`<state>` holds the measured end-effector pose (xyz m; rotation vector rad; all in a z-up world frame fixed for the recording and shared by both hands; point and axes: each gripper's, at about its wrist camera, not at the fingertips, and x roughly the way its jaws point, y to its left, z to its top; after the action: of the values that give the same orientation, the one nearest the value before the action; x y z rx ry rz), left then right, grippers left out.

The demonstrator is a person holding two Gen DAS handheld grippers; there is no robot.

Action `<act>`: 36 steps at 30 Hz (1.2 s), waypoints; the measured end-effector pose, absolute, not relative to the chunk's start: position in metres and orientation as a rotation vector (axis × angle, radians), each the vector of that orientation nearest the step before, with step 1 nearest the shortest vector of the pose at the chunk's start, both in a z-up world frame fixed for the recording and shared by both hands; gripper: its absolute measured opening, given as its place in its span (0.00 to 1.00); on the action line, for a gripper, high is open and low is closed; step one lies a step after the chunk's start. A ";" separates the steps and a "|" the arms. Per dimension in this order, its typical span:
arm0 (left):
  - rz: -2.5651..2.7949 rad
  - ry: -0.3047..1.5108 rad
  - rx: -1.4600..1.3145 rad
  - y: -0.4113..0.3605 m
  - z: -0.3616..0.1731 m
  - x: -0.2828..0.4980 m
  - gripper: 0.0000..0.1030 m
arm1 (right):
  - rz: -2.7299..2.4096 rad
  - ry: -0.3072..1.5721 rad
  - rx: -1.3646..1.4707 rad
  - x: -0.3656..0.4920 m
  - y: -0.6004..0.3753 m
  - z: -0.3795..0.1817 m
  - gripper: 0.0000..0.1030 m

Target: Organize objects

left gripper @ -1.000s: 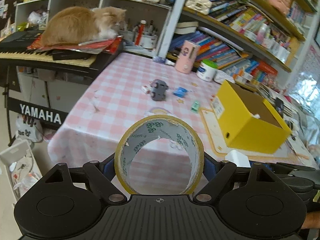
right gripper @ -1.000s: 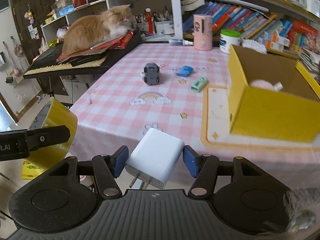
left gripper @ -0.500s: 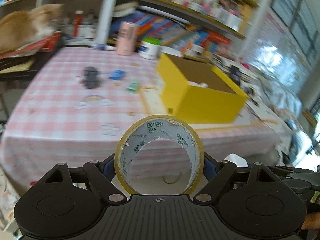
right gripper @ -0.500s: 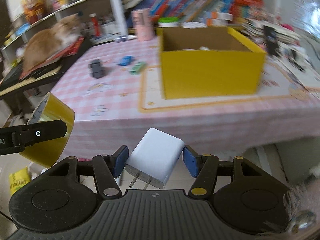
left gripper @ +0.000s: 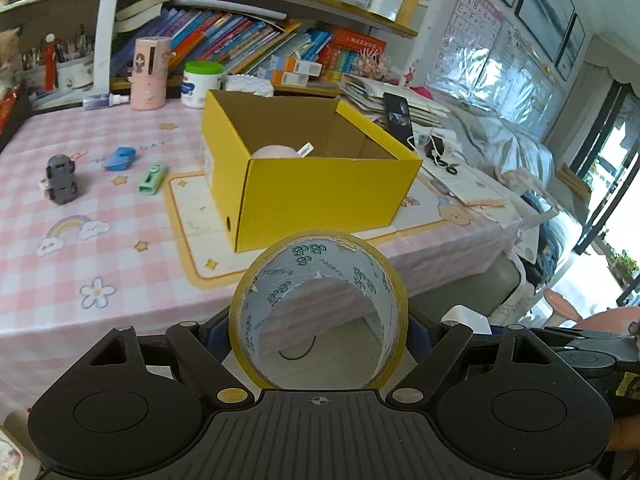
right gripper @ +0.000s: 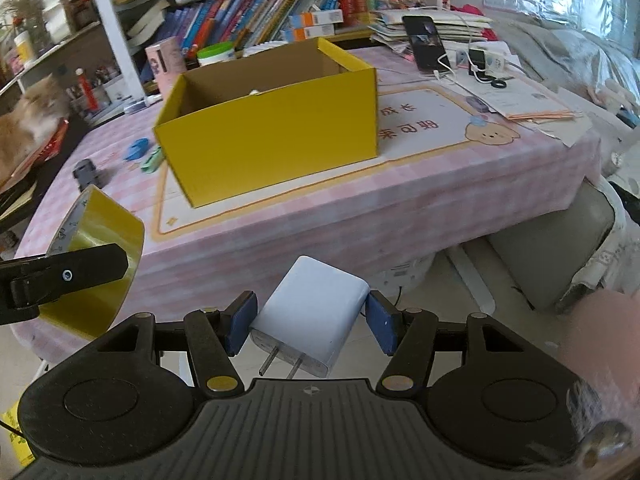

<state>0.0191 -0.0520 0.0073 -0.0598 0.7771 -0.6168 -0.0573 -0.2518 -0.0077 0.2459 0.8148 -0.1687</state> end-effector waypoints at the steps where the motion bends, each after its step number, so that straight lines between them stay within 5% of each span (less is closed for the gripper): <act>1: -0.617 0.775 -0.062 -0.054 0.008 0.022 0.81 | -0.167 0.814 0.243 -0.055 -0.255 -0.007 0.56; 23: -0.542 0.547 -0.071 -0.115 0.068 0.114 0.81 | -0.070 0.603 0.161 0.058 -0.324 0.057 0.56; 36: -0.432 0.609 0.045 -0.171 0.044 0.184 0.81 | 0.045 0.519 0.131 0.159 -0.359 0.080 0.56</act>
<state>0.1839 -0.1709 0.0443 0.0448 0.6094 -0.4317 0.1588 -0.3589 0.0801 0.1314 0.5191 0.0454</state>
